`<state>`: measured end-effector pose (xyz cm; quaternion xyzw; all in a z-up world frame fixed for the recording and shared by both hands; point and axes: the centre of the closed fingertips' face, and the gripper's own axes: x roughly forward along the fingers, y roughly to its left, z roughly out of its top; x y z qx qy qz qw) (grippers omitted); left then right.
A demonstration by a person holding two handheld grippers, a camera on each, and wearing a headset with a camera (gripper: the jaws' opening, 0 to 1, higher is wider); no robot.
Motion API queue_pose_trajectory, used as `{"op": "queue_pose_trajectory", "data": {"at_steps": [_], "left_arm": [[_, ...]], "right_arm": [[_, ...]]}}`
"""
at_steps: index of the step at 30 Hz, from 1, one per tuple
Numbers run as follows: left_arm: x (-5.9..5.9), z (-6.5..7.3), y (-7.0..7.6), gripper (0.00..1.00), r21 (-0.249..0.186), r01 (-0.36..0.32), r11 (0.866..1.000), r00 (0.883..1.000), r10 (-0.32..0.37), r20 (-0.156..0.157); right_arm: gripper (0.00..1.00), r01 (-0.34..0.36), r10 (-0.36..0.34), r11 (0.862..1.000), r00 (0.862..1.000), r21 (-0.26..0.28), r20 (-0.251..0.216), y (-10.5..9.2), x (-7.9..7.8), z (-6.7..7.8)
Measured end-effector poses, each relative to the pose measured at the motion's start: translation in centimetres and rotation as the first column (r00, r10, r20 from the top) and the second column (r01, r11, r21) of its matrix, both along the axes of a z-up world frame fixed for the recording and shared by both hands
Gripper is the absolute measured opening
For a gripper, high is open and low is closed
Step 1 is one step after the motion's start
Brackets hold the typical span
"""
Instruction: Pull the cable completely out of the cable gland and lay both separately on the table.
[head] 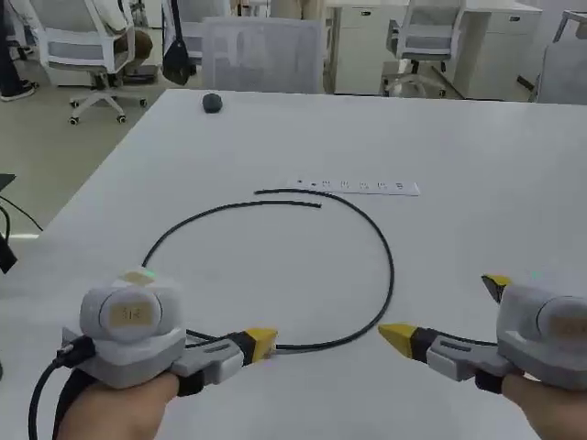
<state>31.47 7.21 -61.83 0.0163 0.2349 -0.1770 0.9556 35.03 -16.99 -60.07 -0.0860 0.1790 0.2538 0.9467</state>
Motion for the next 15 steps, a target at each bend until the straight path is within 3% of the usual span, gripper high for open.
{"op": "queue_pose_trajectory", "data": {"at_steps": [15], "left_arm": [[-0.08, -0.08, -0.23, 0.85, 0.001, 0.006, 1.000, 1.000, -0.006, -0.006]], "right_arm": [[1.00, 0.010, -0.010, 1.000, 1.000, 0.003, -0.005, -0.34, -0.06, -0.01]]}}
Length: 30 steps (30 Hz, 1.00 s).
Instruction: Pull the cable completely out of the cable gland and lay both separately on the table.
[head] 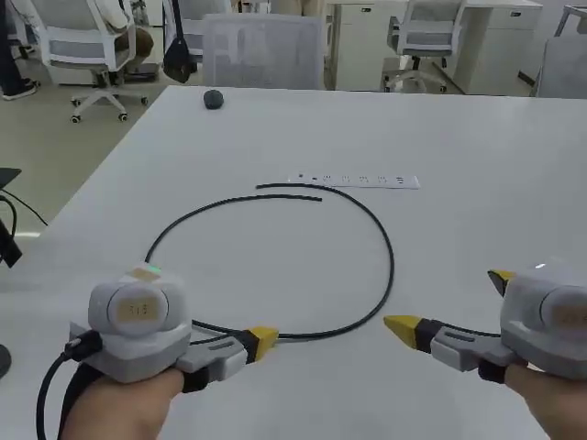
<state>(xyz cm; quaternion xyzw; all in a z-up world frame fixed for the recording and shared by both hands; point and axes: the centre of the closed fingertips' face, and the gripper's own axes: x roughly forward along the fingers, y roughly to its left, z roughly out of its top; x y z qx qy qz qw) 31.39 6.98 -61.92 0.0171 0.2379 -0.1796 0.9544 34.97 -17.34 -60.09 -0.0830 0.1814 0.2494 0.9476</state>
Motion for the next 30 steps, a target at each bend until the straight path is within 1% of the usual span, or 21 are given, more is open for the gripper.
{"op": "queue_pose_trajectory", "data": {"at_steps": [1, 13, 16, 30], "left_arm": [[-0.02, -0.02, -0.06, 0.85, -0.006, 0.000, 1.000, 1.000, 0.000, -0.003], [0.03, -0.26, -0.03, 0.84, -0.004, -0.001, 1.000, 1.000, 0.001, -0.011], [0.03, -0.28, -0.07, 0.85, -0.007, 0.000, 1.000, 1.000, 0.000, -0.011], [0.05, -0.33, -0.07, 0.84, -0.009, 0.000, 1.000, 1.000, 0.000, -0.013]], "right_arm": [[1.00, 0.001, -0.001, 1.000, 1.000, 0.002, -0.003, -0.02, -0.01, -0.04], [1.00, 0.001, -0.001, 1.000, 1.000, 0.000, -0.016, 0.03, 0.06, -0.51], [1.00, 0.004, -0.004, 1.000, 1.000, 0.003, -0.009, -0.01, 0.16, -0.34], [1.00, 0.005, -0.005, 1.000, 1.000, 0.001, -0.015, -0.20, 0.20, -0.51]]}}
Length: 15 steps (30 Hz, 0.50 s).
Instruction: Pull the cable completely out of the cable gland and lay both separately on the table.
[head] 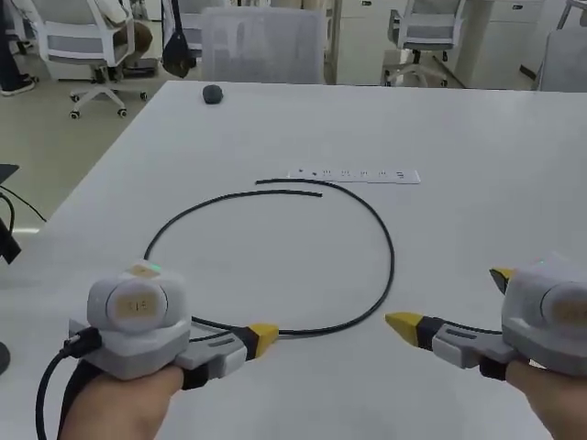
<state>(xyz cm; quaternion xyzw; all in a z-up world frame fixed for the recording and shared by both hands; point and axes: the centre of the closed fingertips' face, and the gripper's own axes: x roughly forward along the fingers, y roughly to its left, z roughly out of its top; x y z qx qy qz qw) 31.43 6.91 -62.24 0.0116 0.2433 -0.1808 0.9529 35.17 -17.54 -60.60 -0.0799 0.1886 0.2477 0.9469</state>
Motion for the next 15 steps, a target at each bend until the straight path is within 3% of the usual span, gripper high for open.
{"op": "queue_pose_trajectory", "data": {"at_steps": [15], "left_arm": [[-0.11, -0.03, 0.22, 0.83, -0.001, 0.001, 1.000, 1.000, -0.001, -0.001]], "right_arm": [[1.00, -0.013, 0.013, 1.000, 1.000, -0.010, -0.006, 0.28, -0.11, -0.24]]}}
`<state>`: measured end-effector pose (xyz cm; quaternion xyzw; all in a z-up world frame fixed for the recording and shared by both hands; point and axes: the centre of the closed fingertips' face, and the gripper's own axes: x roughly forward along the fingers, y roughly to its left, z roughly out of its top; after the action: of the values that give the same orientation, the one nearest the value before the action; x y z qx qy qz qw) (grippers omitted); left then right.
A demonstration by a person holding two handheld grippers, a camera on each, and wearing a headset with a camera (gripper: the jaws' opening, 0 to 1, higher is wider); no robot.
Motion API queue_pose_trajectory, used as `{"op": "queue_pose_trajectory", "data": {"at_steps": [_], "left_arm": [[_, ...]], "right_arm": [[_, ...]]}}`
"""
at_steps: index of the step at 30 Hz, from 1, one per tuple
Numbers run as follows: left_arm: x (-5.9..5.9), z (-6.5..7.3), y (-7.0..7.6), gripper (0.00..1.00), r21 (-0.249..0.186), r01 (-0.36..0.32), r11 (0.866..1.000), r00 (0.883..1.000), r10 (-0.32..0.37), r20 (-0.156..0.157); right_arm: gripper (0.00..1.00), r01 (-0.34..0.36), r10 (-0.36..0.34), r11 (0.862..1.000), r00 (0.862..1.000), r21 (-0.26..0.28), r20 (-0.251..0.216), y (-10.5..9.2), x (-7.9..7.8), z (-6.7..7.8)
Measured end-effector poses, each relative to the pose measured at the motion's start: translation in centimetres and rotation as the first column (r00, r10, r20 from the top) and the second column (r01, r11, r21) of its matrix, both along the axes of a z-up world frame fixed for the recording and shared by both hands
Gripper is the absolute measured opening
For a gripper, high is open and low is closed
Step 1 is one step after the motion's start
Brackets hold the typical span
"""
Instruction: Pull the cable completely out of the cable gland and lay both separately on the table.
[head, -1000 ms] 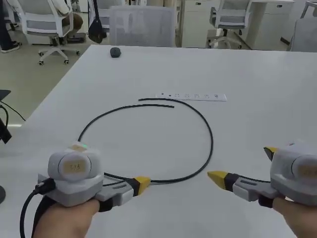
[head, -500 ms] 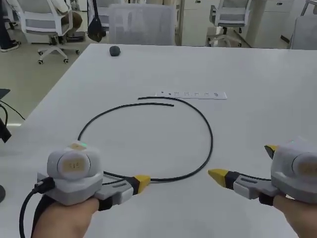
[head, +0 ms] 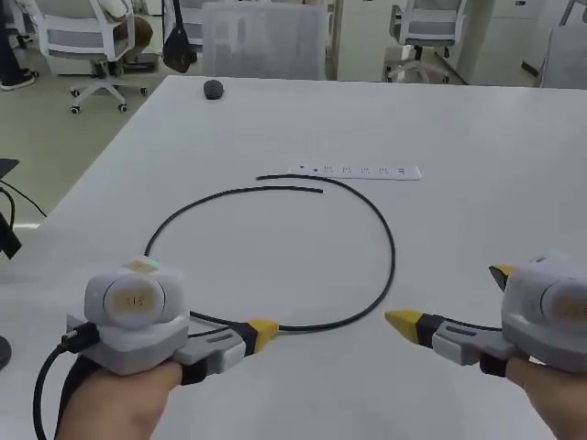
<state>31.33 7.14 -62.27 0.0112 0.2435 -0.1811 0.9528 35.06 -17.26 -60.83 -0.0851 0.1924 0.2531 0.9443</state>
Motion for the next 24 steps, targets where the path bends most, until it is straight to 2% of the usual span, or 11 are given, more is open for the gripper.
{"op": "queue_pose_trajectory", "data": {"at_steps": [24], "left_arm": [[0.23, -0.20, 0.69, 0.83, 0.007, -0.002, 1.000, 1.000, 0.002, -0.001]], "right_arm": [[1.00, -0.039, 0.039, 0.999, 0.999, -0.025, -0.009, 0.86, 0.27, -0.34]]}}
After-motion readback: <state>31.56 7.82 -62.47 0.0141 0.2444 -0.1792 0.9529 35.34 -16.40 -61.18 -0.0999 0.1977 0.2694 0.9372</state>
